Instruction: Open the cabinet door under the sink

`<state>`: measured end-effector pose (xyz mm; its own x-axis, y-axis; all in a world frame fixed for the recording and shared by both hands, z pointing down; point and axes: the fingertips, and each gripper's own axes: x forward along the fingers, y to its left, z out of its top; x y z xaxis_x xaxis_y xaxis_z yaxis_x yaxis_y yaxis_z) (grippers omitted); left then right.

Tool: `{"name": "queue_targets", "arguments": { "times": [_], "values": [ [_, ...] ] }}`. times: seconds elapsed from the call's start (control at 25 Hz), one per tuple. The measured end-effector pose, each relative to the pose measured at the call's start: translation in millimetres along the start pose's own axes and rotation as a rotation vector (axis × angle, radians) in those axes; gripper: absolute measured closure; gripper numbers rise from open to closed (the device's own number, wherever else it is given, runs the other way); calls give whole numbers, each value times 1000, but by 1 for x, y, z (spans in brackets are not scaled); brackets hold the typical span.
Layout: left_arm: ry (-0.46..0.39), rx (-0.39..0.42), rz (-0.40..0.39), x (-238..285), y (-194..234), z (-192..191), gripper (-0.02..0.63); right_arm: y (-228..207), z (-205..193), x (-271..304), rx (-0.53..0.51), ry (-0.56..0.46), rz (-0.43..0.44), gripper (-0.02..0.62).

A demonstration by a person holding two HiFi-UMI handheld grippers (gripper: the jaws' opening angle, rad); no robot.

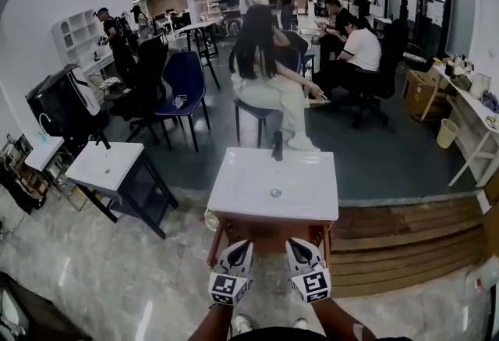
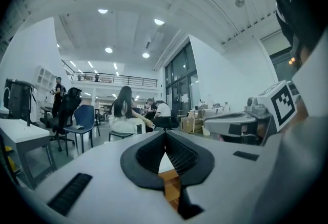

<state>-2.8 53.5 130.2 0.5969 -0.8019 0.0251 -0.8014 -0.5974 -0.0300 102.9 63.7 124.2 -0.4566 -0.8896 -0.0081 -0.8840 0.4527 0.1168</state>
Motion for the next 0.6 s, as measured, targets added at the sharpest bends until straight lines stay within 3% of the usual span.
{"name": "queue_targets", "arguments": {
  "times": [0.6],
  "values": [
    [-6, 25, -37, 35, -16, 4, 584, -22, 15, 18, -10, -54, -14, 571]
  ]
}}
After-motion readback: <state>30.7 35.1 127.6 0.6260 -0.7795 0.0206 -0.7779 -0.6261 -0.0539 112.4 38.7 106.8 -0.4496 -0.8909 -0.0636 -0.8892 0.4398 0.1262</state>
